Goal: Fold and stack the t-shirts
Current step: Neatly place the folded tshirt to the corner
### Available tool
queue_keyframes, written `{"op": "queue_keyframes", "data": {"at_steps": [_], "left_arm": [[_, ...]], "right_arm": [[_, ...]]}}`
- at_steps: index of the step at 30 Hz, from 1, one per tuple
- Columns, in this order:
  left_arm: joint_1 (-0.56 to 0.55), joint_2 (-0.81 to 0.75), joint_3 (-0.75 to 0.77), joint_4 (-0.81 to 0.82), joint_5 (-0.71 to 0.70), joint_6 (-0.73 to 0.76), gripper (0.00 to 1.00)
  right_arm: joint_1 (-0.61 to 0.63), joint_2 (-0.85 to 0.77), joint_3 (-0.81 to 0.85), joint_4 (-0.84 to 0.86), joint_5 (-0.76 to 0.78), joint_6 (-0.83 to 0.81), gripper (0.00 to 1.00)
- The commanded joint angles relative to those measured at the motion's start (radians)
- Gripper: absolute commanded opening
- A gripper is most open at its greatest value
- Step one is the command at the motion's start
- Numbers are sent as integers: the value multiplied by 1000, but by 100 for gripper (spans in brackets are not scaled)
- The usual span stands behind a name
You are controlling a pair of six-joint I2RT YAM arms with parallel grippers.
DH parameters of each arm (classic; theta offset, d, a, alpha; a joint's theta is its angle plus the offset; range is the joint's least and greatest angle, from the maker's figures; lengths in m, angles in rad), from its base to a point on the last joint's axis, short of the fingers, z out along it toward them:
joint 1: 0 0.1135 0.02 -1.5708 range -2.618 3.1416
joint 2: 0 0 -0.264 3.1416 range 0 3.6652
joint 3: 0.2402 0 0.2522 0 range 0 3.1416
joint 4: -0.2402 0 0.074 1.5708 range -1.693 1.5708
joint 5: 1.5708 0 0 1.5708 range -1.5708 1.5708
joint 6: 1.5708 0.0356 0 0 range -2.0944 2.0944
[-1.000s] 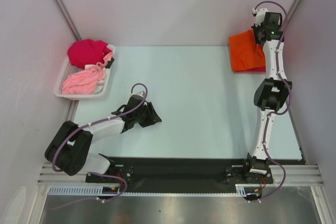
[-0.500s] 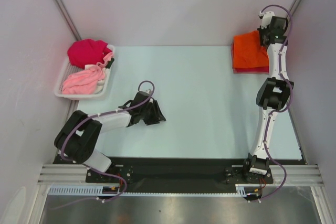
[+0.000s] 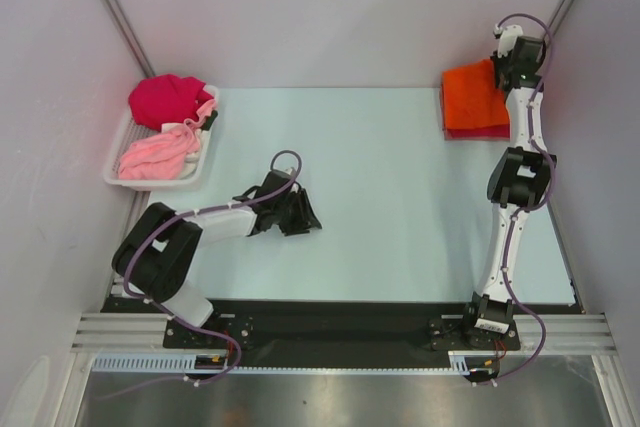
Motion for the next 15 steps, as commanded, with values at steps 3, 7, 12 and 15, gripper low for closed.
{"op": "queue_keyframes", "data": {"at_steps": [3,7,12,15], "left_arm": [[-10,5,60,-49,8,35,47],[-12,-22,71,-68,5,38,48],[-12,-99,67,-84,20,31,49],[-9,-169,35,-46,46,0,51]], "right_arm": [[-36,-6,13,117,118,69,40],[-38,-66,-22,124,150,103,63],[17,-196,-121,65,161,140,99],[66,-324,-210,-7,100,209,100]]}}
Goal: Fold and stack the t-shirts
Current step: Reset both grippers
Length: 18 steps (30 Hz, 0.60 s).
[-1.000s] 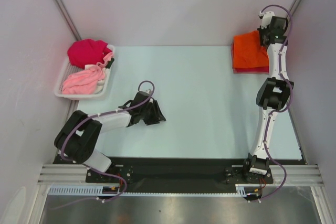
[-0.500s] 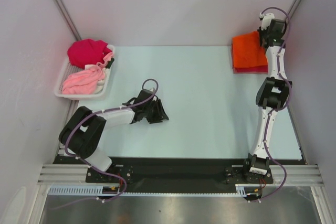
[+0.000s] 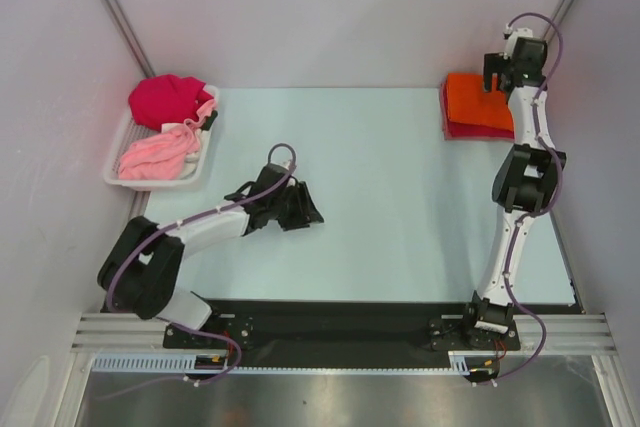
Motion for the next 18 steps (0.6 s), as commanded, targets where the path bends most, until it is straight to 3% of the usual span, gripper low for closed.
{"op": "queue_keyframes", "data": {"at_steps": [1,6,12,15,17,18], "left_arm": [[-6,-126,-13,47,42,-28,52],[-5,-314,-125,129,-25,-109,58],[-3,-631,-344,230,-75,-219,63],[-2,-805,-474,276,-113,-308,65],[-2,-937,-539,306,-140,-364,69],[1,-980,-601,317,-150,-422,72]], "right_arm": [[108,-260,-139,-53,-78,114,99],[195,-475,-389,-71,-372,371,100],[368,-797,-870,69,-451,483,100],[394,-964,-1238,288,-570,729,100],[394,-1142,-1458,534,-631,956,100],[394,-1199,-1644,600,-651,1034,100]]}}
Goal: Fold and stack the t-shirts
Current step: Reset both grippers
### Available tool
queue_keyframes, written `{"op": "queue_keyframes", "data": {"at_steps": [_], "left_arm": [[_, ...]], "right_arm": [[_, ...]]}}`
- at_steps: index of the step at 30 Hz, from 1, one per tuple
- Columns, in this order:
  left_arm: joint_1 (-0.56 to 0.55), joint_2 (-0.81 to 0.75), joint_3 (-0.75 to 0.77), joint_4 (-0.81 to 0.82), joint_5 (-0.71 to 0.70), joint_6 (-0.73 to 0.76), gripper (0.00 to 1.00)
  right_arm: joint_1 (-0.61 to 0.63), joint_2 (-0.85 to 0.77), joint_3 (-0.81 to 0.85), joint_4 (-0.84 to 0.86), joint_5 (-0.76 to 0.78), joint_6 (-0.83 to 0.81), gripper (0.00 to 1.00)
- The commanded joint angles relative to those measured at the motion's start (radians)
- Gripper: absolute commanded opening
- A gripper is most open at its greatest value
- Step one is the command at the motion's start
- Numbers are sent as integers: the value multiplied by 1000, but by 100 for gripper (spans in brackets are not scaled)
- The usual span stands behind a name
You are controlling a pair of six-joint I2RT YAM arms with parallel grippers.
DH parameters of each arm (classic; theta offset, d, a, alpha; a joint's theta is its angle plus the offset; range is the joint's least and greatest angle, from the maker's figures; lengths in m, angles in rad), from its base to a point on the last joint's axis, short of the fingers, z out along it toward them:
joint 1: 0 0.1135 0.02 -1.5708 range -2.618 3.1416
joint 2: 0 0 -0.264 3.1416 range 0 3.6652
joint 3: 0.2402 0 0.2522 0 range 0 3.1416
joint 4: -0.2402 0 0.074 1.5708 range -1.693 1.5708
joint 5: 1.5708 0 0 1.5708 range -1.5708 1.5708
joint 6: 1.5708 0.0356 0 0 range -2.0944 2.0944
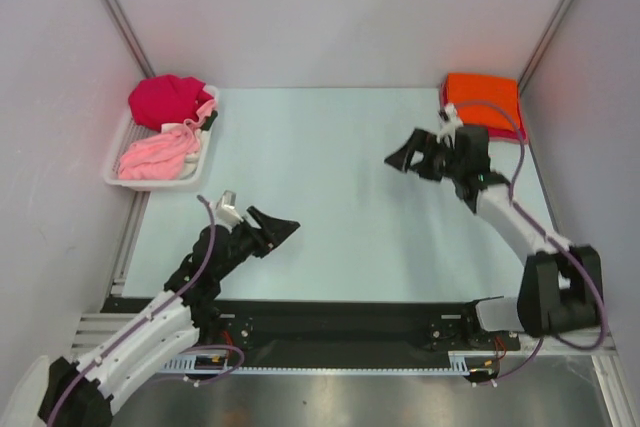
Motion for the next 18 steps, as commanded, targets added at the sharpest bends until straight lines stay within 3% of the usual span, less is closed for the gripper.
{"op": "queue_keyframes", "data": {"at_steps": [1,3,9,13,18], "left_arm": [[1,-155,-127,112,-65,-180,72],[0,-276,-225,143,-79,-239,73],[1,-517,-429,162,-92,-435,75],[1,-692,-425,-16,-83,-406,82],[1,-786,-423,-124,-65,-431,85]], "right_arm": [[-20,-271,-379,448,-132,405,100],[-29,-364,-505,501,-146,516,100],[-13,-506,-690,242,-115,550,100],[-39,-712,-852,239,-124,602,100],[-87,-989,-1053,222,-250,696,100]]}}
